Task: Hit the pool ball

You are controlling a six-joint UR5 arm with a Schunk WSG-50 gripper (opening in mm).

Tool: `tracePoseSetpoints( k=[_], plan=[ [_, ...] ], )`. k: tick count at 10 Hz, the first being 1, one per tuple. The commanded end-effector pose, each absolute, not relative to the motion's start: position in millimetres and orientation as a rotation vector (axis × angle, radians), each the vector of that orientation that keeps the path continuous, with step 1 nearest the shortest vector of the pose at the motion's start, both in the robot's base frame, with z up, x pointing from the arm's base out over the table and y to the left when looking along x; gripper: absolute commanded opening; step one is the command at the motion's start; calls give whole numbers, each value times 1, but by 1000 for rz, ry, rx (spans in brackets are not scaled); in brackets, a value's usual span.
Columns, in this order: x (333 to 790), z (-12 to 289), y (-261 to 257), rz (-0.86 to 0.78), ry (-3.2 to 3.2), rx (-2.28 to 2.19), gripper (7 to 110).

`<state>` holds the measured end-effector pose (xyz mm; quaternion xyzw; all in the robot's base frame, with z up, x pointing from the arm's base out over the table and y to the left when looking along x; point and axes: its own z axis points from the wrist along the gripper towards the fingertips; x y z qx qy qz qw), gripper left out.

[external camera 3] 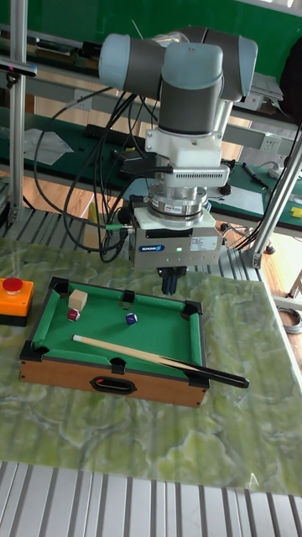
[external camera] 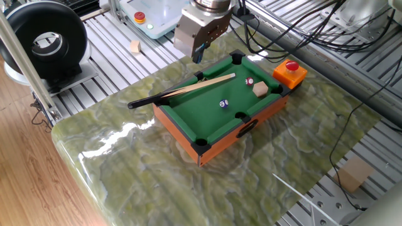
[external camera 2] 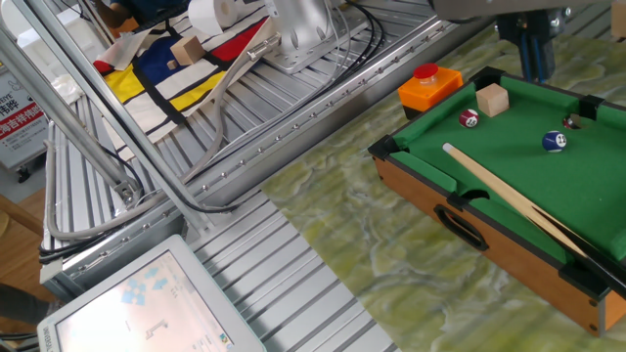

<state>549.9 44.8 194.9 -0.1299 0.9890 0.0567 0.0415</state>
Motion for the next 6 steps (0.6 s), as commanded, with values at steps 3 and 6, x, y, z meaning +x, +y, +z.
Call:
tracePoseSetpoints(
  k=[3,6],
  plan=[
    [584,168,63,155,2988,-518,7],
    [572,146,53,78,3018,-549,7]
  ],
)
